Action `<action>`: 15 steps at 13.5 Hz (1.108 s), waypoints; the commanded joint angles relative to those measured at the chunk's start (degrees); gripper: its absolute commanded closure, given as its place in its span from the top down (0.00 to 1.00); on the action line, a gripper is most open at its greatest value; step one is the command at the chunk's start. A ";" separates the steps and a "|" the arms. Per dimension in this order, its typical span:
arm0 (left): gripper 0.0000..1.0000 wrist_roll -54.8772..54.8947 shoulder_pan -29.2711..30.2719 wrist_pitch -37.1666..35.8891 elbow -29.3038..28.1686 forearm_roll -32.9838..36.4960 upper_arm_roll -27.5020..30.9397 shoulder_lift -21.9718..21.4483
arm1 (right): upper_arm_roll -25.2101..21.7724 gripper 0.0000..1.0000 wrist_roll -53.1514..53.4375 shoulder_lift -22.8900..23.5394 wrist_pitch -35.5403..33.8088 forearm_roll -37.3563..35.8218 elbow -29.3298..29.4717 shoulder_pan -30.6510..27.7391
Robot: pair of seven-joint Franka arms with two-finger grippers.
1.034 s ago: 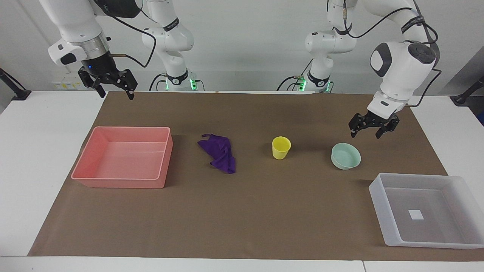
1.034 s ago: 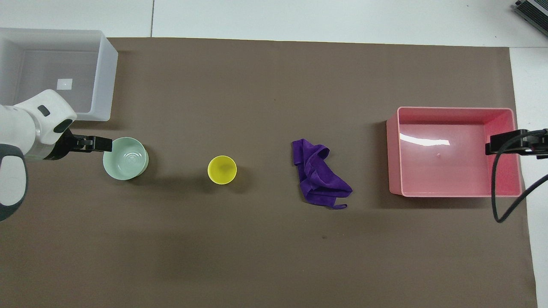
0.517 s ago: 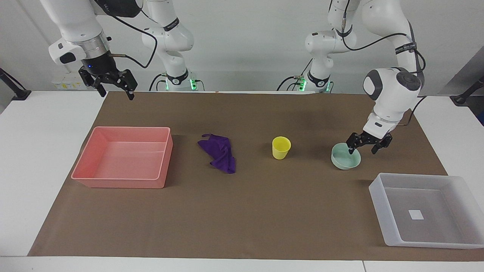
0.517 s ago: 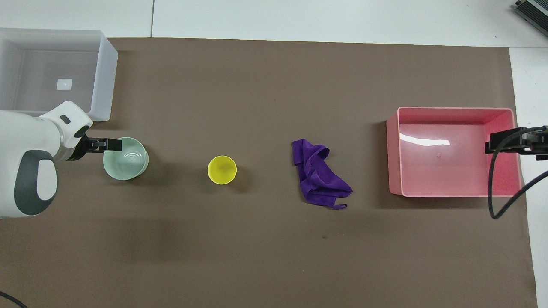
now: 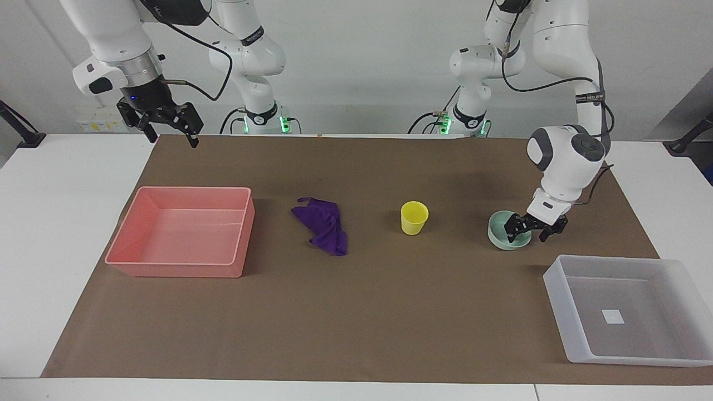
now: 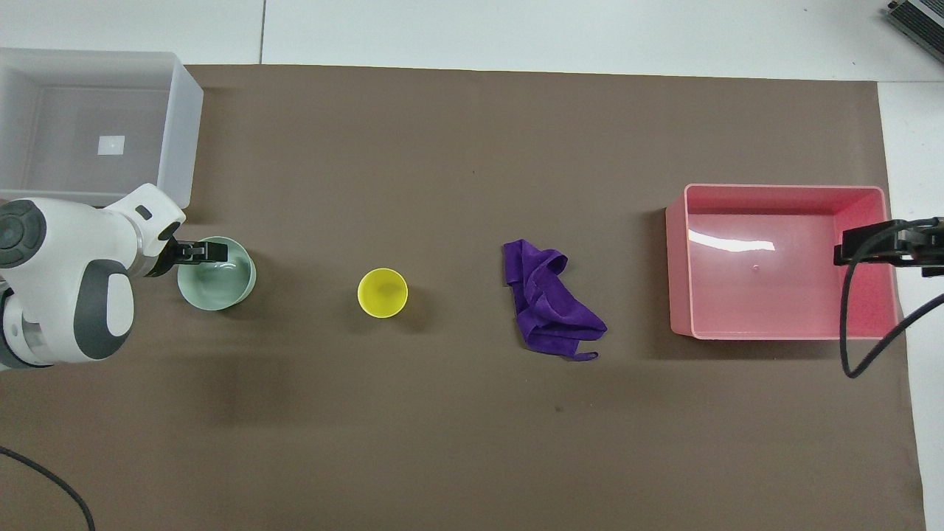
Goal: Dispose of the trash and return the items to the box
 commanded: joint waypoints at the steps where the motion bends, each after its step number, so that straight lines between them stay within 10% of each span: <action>1: 0.10 -0.32 0.62 0.59 -1.06 0.97 -0.28 -0.77 | 0.34 1.00 0.90 -1.57 -0.37 0.89 -2.07 -0.19; 8: 0.00 -0.15 1.06 -5.46 1.57 0.97 -0.11 -3.83 | 0.43 1.00 1.61 -2.81 14.63 1.42 -12.26 7.88; 15: 0.00 -0.06 3.96 -11.90 15.10 0.97 -0.02 -2.00 | 0.43 1.00 5.55 7.72 33.19 3.00 -18.60 17.29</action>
